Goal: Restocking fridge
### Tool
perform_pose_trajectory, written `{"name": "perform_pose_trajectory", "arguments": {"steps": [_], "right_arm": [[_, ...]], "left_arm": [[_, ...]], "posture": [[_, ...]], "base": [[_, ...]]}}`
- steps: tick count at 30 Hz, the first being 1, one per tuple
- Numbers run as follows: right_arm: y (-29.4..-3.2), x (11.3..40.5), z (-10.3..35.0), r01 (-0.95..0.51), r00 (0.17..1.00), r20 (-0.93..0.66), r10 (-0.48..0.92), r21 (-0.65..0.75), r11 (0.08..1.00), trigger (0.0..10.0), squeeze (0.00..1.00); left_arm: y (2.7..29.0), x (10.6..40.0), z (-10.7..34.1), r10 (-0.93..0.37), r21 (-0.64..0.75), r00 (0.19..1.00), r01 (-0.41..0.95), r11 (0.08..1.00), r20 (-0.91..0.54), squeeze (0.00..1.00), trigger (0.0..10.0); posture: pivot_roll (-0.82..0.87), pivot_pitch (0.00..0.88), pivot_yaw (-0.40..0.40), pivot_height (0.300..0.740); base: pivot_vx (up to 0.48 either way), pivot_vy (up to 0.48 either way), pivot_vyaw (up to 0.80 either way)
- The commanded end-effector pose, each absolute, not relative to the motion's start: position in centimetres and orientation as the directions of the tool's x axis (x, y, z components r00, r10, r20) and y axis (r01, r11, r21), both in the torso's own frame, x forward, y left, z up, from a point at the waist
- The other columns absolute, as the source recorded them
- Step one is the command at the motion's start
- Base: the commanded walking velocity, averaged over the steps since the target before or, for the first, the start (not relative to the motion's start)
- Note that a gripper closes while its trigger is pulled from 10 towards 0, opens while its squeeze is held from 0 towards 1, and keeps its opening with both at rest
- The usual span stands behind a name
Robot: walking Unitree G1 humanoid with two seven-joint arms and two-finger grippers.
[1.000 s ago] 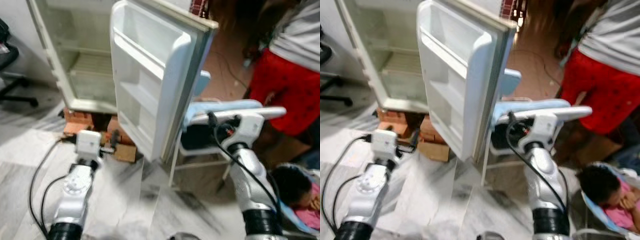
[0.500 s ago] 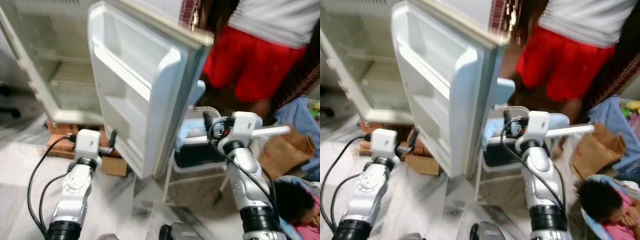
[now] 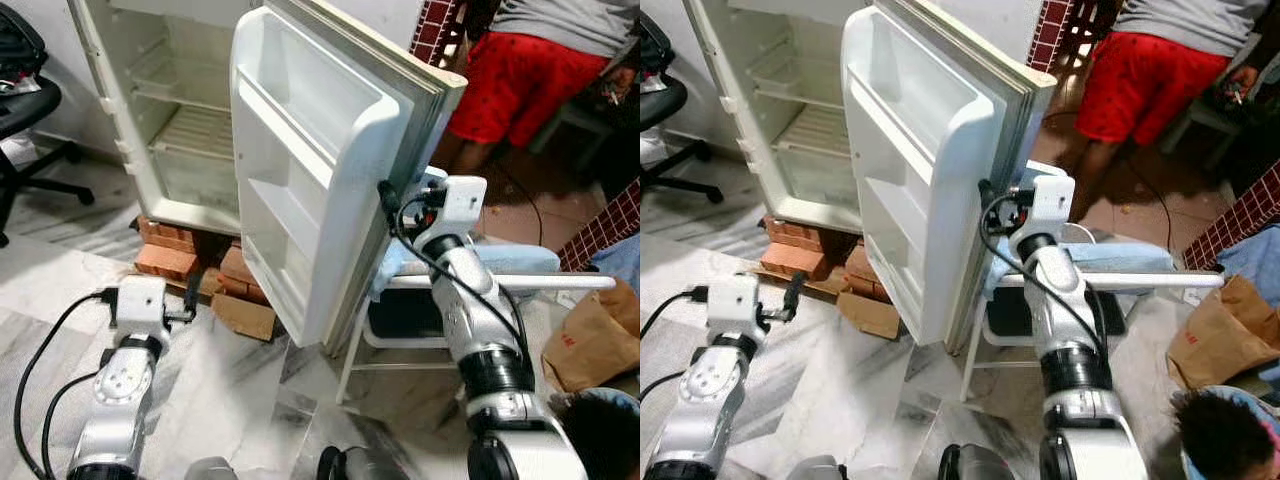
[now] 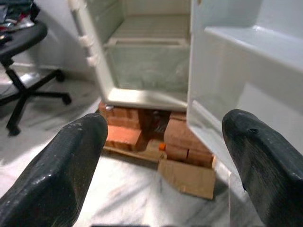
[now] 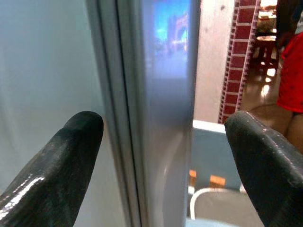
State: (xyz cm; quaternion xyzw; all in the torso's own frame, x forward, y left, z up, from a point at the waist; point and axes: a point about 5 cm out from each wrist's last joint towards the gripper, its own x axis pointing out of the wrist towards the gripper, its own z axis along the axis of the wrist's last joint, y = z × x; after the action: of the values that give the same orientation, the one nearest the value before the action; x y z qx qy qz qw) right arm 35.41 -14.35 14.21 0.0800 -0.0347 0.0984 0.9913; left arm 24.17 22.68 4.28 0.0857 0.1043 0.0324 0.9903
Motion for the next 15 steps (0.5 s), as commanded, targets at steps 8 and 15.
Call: {"name": "perform_pose_trajectory", "arguments": {"steps": [8,15], "right_arm": [[-9.5,35.3,18.2,-0.635,0.769,0.283,0.573,0.443,0.633,10.0,0.00],[-11.1,32.2,17.1,-0.757,0.638,0.271,0.721,0.392,0.522,10.0,0.00]], "left_arm": [[22.9,23.7,5.0,0.096,0.185,0.978,-0.062,0.981,-0.184,0.00,10.0],[23.0,22.8,4.4,0.095,0.186,0.972,-0.054,0.981,-0.215,0.00,10.0]], "posture": [[0.13,0.040,-0.124,0.740],[0.11,0.046,-0.113,0.740]], "base": [[0.000,0.000,0.00],[0.000,0.000,0.00]]}}
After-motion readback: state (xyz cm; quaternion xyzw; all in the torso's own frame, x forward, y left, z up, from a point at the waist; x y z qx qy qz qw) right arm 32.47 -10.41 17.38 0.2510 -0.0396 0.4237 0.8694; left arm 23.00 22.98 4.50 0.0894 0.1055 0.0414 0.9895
